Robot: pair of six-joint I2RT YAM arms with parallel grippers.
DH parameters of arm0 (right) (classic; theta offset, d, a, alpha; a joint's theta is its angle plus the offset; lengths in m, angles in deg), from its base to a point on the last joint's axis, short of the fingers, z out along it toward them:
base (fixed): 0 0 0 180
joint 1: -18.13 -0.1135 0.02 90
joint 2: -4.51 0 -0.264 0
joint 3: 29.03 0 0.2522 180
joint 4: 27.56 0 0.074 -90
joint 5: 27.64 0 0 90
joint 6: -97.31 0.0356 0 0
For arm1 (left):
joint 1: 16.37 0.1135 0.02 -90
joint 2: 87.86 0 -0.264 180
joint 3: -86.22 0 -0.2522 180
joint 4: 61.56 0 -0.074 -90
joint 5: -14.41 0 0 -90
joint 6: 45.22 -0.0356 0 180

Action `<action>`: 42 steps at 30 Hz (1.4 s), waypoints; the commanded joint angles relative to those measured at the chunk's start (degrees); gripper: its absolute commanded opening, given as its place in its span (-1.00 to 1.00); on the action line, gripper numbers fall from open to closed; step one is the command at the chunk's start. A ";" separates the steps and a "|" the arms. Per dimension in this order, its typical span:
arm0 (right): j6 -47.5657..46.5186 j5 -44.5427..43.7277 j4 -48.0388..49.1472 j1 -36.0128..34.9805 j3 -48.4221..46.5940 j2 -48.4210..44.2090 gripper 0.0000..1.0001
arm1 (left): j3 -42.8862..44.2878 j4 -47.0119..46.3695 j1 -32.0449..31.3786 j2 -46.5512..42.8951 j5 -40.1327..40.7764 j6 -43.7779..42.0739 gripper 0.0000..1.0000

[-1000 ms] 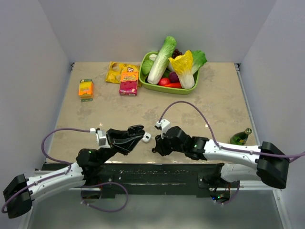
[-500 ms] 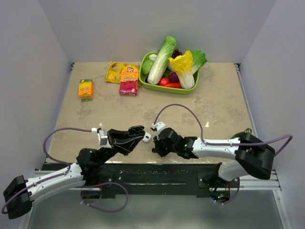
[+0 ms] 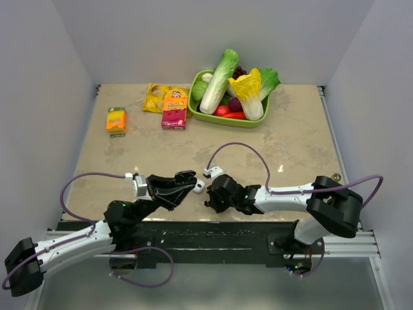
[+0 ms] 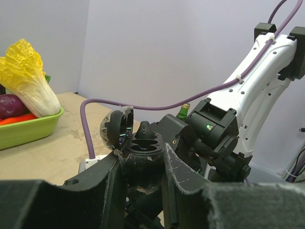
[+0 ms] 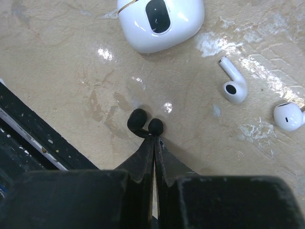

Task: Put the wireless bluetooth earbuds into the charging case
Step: Pick up the earbud from the center of the board.

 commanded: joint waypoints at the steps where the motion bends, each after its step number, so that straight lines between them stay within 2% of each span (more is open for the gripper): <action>1: -0.53 -4.41 1.45 0.73 -1.32 2.22 -0.87 | -8.67 -1.04 -0.36 -0.21 -0.42 -1.20 -1.00; 8: -3.43 -5.91 2.42 3.98 -2.90 3.62 -0.67 | -8.85 -0.78 -0.36 -0.29 -0.24 -1.20 -1.00; 13: -4.67 -8.46 0.40 5.04 -3.60 2.23 -0.35 | -8.76 -0.87 -0.36 0.23 -0.15 -1.37 -1.00; 15: -4.32 -9.07 0.31 5.04 -2.90 -0.05 -0.30 | -8.59 -0.69 -0.36 0.32 -0.24 -1.46 -1.00; 19: -3.27 -6.27 2.76 4.78 -0.88 -3.31 -0.15 | -8.50 -0.87 -0.27 0.67 -0.15 -1.55 -1.00; 25: -1.95 -5.12 4.00 3.55 -1.49 -1.65 0.11 | -8.32 -1.31 -0.36 1.20 -0.50 -1.38 -1.00; 42: -0.80 -2.14 6.11 3.55 -2.20 4.68 0.07 | -8.41 0.01 -0.36 -0.03 -0.50 -1.20 -1.00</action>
